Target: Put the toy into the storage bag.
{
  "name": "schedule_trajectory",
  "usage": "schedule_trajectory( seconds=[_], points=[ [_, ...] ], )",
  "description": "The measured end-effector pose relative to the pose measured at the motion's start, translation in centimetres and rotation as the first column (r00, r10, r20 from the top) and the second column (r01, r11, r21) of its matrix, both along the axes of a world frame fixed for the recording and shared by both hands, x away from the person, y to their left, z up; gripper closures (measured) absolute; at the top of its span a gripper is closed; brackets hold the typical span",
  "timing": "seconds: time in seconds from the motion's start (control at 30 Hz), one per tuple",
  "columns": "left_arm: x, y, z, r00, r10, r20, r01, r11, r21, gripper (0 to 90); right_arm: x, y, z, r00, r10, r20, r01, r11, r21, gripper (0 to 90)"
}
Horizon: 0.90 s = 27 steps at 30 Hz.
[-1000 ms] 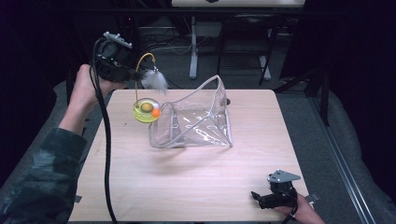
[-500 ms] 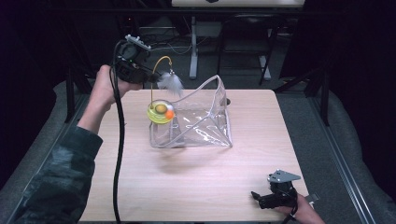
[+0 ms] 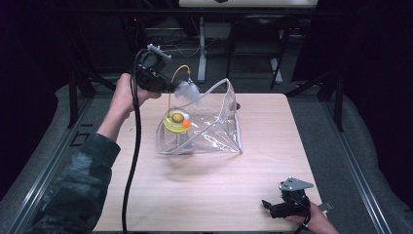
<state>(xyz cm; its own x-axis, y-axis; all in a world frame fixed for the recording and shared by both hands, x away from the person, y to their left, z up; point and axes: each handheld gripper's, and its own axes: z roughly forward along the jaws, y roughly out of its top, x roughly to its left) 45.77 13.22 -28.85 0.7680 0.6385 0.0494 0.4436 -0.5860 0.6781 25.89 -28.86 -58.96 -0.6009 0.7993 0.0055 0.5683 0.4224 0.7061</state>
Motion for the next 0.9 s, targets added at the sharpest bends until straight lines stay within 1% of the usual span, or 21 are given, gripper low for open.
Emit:
schedule_trajectory(
  seconds=[0.2,0.3,0.37,0.47,0.53,0.67,0.7,0.8,0.9],
  points=[
    [0.5,-0.7,-1.0,0.9998,-0.006,-0.018,0.006,1.0000,0.005,87.8,0.0,0.0,0.0,1.0000,0.003,0.003,-0.003,1.000,-0.003,0.0],
    [0.6,-1.0,-1.4,0.9996,-0.011,-0.027,0.011,0.9999,0.009,87.8,0.0,-0.1,0.0,1.0000,-0.001,0.006,0.001,1.000,-0.014,0.0],
    [0.7,-1.2,-1.8,0.9994,-0.012,-0.032,0.012,0.9999,0.001,87.8,-0.1,-0.1,0.0,1.0000,0.003,0.004,-0.003,1.000,-0.011,0.0],
    [0.9,-1.5,-2.3,0.9991,-0.016,-0.039,0.017,0.9999,0.004,87.8,-0.1,-0.1,0.0,1.0000,0.001,0.005,-0.001,1.000,-0.009,0.0],
    [1.0,-1.6,-2.8,0.9990,-0.012,-0.042,0.012,0.9999,0.003,87.8,-0.1,-0.1,0.0,1.0000,0.003,0.004,-0.003,1.000,-0.011,0.0],
    [1.4,-2.0,-3.8,0.9979,-0.011,-0.063,0.011,0.9999,0.002,87.8,-0.1,-0.1,0.0,1.0000,0.002,0.004,-0.002,1.000,-0.011,0.0],
    [1.5,-2.1,-4.0,0.9981,-0.008,-0.061,0.008,1.0000,0.001,87.8,-0.1,-0.1,0.0,1.0000,0.002,0.004,-0.002,1.000,-0.011,0.0],
    [1.7,-2.2,-4.5,0.9975,-0.004,-0.071,0.004,1.0000,-0.005,87.8,-0.1,-0.1,0.0,1.0000,0.002,0.002,-0.002,1.000,-0.011,0.0],
    [1.8,-2.4,-4.9,0.9976,0.000,-0.069,-0.001,1.0000,-0.007,87.8,-0.1,-0.1,0.0,1.0000,0.003,0.001,-0.003,1.000,-0.007,0.0]
  ],
)
